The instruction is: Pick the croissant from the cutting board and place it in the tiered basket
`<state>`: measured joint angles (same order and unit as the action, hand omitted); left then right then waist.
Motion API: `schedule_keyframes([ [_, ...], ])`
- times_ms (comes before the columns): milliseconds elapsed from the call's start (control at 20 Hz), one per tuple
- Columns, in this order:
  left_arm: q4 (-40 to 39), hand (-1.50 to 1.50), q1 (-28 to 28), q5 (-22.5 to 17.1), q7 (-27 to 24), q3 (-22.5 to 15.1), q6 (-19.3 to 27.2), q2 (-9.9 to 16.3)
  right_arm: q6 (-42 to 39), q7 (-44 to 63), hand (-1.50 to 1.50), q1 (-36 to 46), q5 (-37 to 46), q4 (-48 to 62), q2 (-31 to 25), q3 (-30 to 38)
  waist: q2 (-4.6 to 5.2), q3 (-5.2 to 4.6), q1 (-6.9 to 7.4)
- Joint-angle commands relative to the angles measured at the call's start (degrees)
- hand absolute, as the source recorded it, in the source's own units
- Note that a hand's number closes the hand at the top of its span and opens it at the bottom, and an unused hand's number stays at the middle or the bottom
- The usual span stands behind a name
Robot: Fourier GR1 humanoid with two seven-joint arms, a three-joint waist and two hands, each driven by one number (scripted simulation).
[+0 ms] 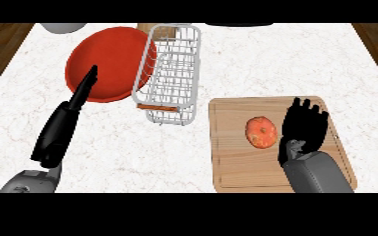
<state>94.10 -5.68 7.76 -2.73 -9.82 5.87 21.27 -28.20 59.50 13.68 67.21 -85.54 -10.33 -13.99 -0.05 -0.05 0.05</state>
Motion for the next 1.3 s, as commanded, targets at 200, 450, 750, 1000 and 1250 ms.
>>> schedule_keyframes([
  [200, 2.4, 0.0, 0.4, 1.0, 2.7, 1.6, -2.4, -1.1, 6.4, -1.3, 1.5, 0.2, 1.2, 5.2, 4.9, 3.6, 0.04, 0.07, 0.22],
  [450, 2.3, 0.0, 2.2, 2.1, -0.5, 3.5, -4.1, -2.3, 6.6, -7.3, 1.5, 0.8, 4.5, 4.5, 2.9, 1.2, 0.02, 0.05, 0.11],
  [750, 0.1, 0.0, -0.2, 4.5, 0.2, 3.6, -4.3, -3.8, 10.4, -9.9, 1.5, 1.5, 9.6, 5.1, 1.6, -1.3, 0.05, 0.05, 0.1],
  [1000, 0.8, 0.0, 2.5, 4.1, -1.5, 4.3, -5.1, -4.5, 7.1, -9.1, 1.5, 3.5, 11.7, -2.9, 1.4, -2.6, 0.0, 0.04, 0.06],
  [1250, 0.0, 0.0, 1.5, 3.0, -1.8, 5.9, -5.7, -2.9, 12.5, -35.6, 1.5, 1.3, -5.6, -6.5, -11.9, 8.7, -0.01, 0.14, -0.74],
])
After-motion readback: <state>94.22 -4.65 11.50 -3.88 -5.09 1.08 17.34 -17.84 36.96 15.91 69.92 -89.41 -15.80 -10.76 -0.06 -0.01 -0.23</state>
